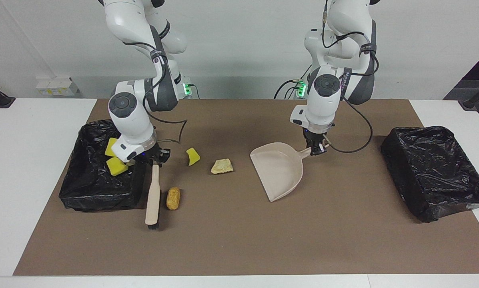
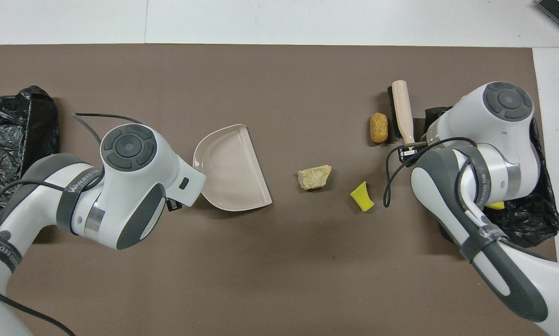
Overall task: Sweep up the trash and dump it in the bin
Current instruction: 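Sweep the brush with the right gripper toward the remaining trash, then sweep the crust, sponge and potato with the brush into the dustpan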
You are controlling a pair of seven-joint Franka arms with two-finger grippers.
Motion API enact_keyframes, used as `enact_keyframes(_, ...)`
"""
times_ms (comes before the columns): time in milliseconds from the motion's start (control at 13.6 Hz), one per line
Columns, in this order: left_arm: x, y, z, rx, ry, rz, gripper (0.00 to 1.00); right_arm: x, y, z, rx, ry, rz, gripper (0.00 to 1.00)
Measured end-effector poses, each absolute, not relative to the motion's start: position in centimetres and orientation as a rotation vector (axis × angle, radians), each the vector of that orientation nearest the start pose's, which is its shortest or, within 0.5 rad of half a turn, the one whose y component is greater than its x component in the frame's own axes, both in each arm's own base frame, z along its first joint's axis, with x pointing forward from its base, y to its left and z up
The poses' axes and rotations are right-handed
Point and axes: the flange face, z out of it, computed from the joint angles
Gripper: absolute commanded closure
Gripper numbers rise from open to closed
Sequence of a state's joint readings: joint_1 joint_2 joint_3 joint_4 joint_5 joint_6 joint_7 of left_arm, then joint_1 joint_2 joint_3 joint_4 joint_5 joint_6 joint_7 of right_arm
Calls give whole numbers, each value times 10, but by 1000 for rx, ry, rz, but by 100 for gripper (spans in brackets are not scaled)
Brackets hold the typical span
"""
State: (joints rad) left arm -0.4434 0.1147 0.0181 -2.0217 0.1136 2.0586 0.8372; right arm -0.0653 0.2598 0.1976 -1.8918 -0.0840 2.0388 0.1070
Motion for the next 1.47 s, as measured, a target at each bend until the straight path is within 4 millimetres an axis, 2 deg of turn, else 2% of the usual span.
enact_keyframes(221,515,-230,389,-2414,1869,148,100,580,103,345,-3162,-185,233,100)
enact_keyframes(516,512,-229,387,-2411,1871,157,100,546,185,350,-3081,-208,269,100)
enact_keyframes(664,509,-230,386,-2408,1875,156,100,533,214,354,-3058,-169,290,100)
enact_keyframes(737,507,-231,386,-2406,1878,155,100,530,222,357,-3057,-157,298,100)
enact_keyframes(885,503,-233,384,-2406,1877,153,100,531,218,377,-3062,-138,319,100)
enact_keyframes(1032,500,-238,379,-2407,1874,136,100,527,190,416,-3074,-81,359,100)
enact_keyframes(1180,499,-239,377,-2407,1874,129,100,510,160,445,-3087,-17,414,100)
enact_keyframes(1254,499,-239,377,-2407,1872,129,100,499,146,447,-3092,16,421,100)
enact_keyframes(1327,499,-239,377,-2408,1871,128,100,485,134,440,-3099,49,424,100)
enact_keyframes(1475,499,-239,377,-2408,1871,125,100,457,112,416,-3110,111,422,100)
